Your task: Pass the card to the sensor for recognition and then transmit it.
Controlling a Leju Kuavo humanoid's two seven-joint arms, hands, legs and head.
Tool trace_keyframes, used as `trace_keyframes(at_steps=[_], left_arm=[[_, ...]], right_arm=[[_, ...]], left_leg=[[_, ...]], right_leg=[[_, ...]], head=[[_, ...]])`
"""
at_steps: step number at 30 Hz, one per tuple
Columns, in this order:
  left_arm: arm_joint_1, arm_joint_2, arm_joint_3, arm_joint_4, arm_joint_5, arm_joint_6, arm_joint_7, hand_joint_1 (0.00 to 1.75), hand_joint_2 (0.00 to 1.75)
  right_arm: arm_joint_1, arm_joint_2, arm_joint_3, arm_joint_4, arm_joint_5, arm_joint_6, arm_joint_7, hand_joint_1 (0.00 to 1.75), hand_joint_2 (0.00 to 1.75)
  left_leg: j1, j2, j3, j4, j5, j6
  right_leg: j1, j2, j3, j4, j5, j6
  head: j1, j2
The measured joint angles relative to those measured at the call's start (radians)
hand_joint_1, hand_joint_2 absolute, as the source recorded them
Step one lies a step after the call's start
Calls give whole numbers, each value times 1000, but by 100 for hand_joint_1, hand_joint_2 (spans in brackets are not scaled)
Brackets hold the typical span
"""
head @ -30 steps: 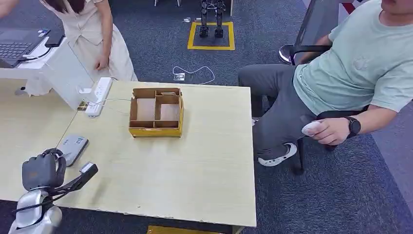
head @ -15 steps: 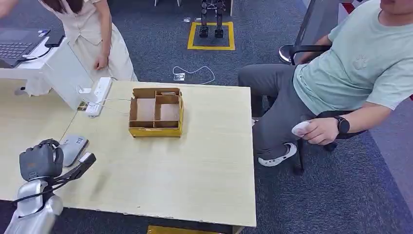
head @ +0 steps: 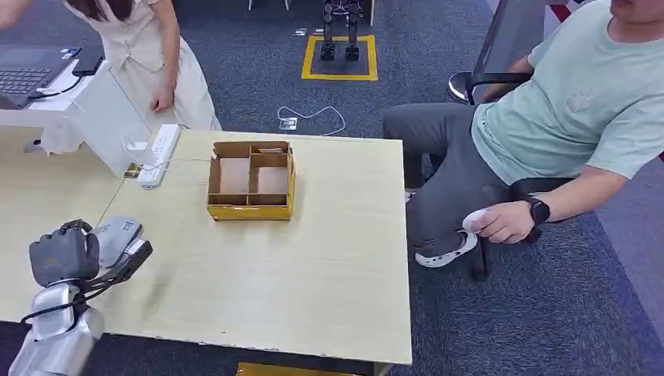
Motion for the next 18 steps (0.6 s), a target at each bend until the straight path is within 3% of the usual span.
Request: trace_keyframes(at_steps=[18], left_arm=[[-11, -36, 0, 171, -156, 6, 67, 175, 175]], right_arm=[[-8, 6, 0, 0, 8, 2, 0, 0, 0]], left_leg=[[0, 0, 0, 0, 0, 0]], right_leg=[[0, 0, 0, 0, 0, 0]], head=[[0, 0]])
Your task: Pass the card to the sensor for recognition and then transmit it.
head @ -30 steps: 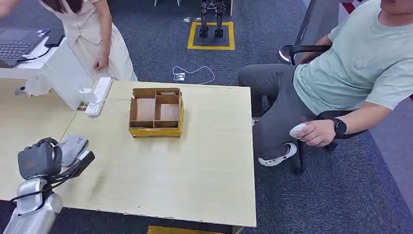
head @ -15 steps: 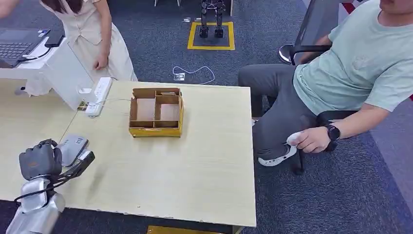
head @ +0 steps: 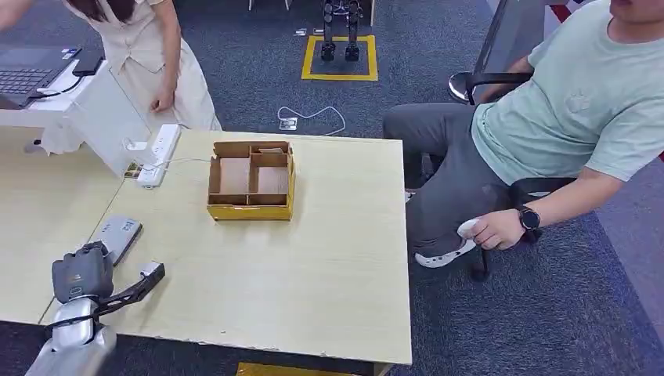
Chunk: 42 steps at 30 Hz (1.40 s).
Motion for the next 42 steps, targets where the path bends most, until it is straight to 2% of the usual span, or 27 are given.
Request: trace_keyframes(at_steps=[12, 27, 31, 34, 36, 39, 42], left_arm=[[-16, -31, 0, 56, -10, -4, 0, 175, 175], [-11, -52, 2, 65, 36, -2, -31, 175, 175], [-10, -56, 18, 62, 91, 2, -86, 175, 175], [-6, -63, 44, 6, 261, 2, -210, 175, 175], [-6, -64, 64, -71, 374, -1, -275, 175, 175], [-19, -47, 81, -186, 447, -11, -317, 175, 175], [-73, -13, 87, -300, 483, -69, -331, 175, 175]], right_arm=[[-2, 4, 0, 0, 8, 0, 0, 0, 0], [-6, 6, 0, 0, 20, 4, 4, 0, 0], [-6, 6, 0, 0, 30, 5, 5, 0, 0], [-6, 6, -2, 0, 36, 8, 4, 0, 0], [-7, 6, -3, -1, 45, 11, 4, 0, 0], [-9, 6, -5, -1, 52, 15, 3, 0, 0], [-14, 6, -6, -2, 62, 23, 3, 0, 0]], left_leg=[[-1, -2, 3, -2, 0, 0], [0, -3, 4, -3, 3, -1], [0, -3, 3, -3, 3, -1], [0, -3, 2, -3, 3, -1], [0, -3, 1, -3, 3, -1], [1, -3, 1, -2, 3, -1], [2, -3, -1, -2, 5, -3]], right_leg=[[0, -3, 3, 0, 0, 0], [0, -4, 4, 0, 0, -1], [0, -4, 3, 0, 0, -1], [0, -4, 2, 0, 0, -1], [0, -4, 1, 0, 0, -1], [1, -3, 0, 0, 0, -1], [2, -4, -1, 1, 1, -2]], head=[[0, 0], [0, 0], [0, 0], [0, 0], [0, 0], [0, 0], [0, 0]])
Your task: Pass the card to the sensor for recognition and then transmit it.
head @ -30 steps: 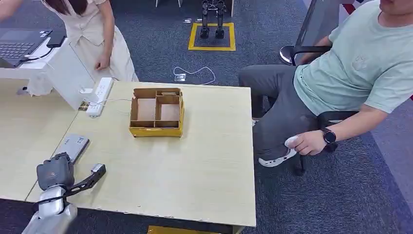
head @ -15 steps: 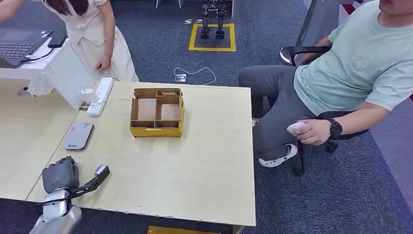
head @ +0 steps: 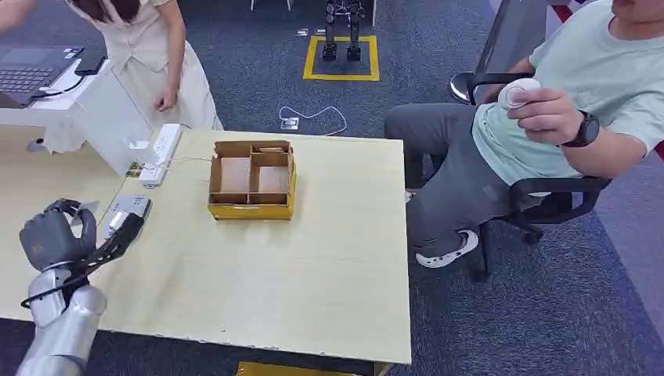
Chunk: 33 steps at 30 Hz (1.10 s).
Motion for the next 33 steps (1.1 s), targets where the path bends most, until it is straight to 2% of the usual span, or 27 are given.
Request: trace_keyframes(at_steps=[7, 11, 18, 21, 27, 33], left_arm=[[-154, 76, -2, -129, -56, -109, 27, 175, 175], [-225, 94, -23, -167, -71, -150, 32, 175, 175], [-270, 91, -66, -204, -92, -163, 36, 175, 175], [-296, 81, -101, -203, -168, -169, 74, 175, 175], [-358, 53, -176, -162, -247, -165, 126, 175, 175], [-380, 40, -204, -102, -262, -152, 138, 175, 175]], right_arm=[[-10, 1, 0, -1, 10, 10, -3, 0, 0], [-14, 4, 0, -4, 18, 15, -3, 0, 0], [-19, 8, 0, -7, 22, 20, -3, 0, 0], [-23, 8, 0, -8, 26, 23, -3, 0, 0], [-30, 15, 0, -9, 40, 28, -3, 0, 0], [-33, 19, 0, -9, 42, 30, -3, 0, 0]], left_leg=[[1, 1, -1, 0, 1, -1], [1, 1, 0, 0, 1, -1], [0, 3, -1, 0, 1, -1], [1, 2, -1, 0, 1, -1], [0, 3, -1, 0, 1, -1], [0, 4, -1, 0, 1, -1]], right_leg=[[1, 1, -2, 0, 2, -3], [1, 1, -2, 0, 2, -3], [0, 3, -3, 0, 2, -3], [0, 2, -3, 0, 2, -3], [0, 3, -3, 0, 3, -2], [0, 5, -4, 0, 3, -2]], head=[[-1, 0], [-1, 0], [0, 0], [0, 0], [0, 0], [0, 0]])
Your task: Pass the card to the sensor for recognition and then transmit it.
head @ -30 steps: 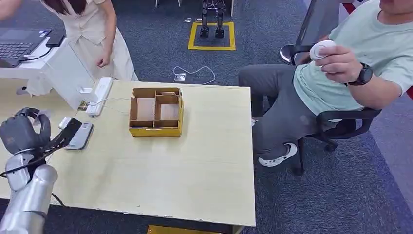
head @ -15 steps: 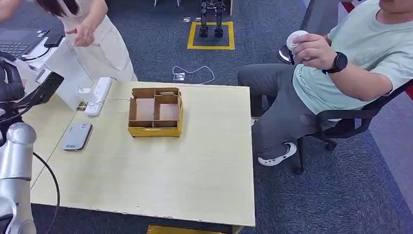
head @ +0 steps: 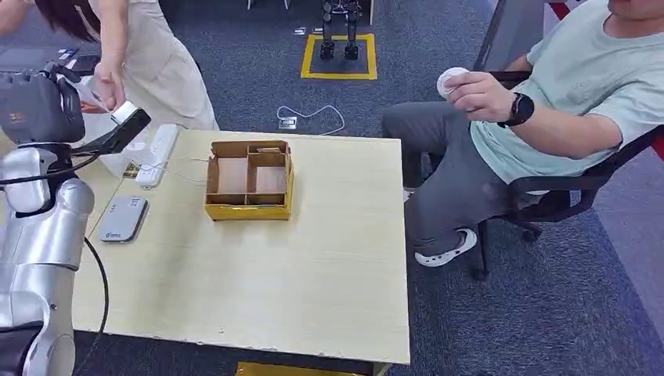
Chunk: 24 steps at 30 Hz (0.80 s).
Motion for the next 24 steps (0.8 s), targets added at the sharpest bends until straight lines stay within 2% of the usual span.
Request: trace_keyframes(at_steps=[10, 11, 12, 18, 24], left_arm=[[-31, -10, -16, 113, -22, 21, 22, 175, 175], [-31, -11, -16, 122, -22, 26, 22, 136, 175], [-31, -12, -16, 127, -22, 27, 24, 0, 175], [-31, -14, -16, 161, -17, 62, 24, 0, 175], [-32, -13, -16, 170, 2, 60, 13, 0, 175]], right_arm=[[-4, 3, 1, 0, 3, 7, 1, 0, 0], [-4, 3, 1, 0, 3, 7, 1, 0, 0], [-4, 3, 1, 0, 3, 7, 1, 0, 0], [-4, 3, 1, 0, 2, 8, 5, 0, 0], [-4, 3, 1, 0, 0, 8, 5, 0, 0]], left_leg=[[0, 0, -1, 0, 0, 0], [0, 1, -1, 0, 0, 0], [0, 1, -1, 0, 0, 0], [0, 0, -1, 0, 0, 0], [0, 0, -1, 0, 0, 0]], right_leg=[[0, 0, 0, 0, 0, 0], [0, 0, -1, 0, 0, 0], [0, 0, -1, 0, 0, 0], [0, 0, -1, 0, 0, 0], [0, 0, -1, 0, 0, 0]], head=[[0, 0], [0, 0], [0, 0], [0, 0], [0, 0]])
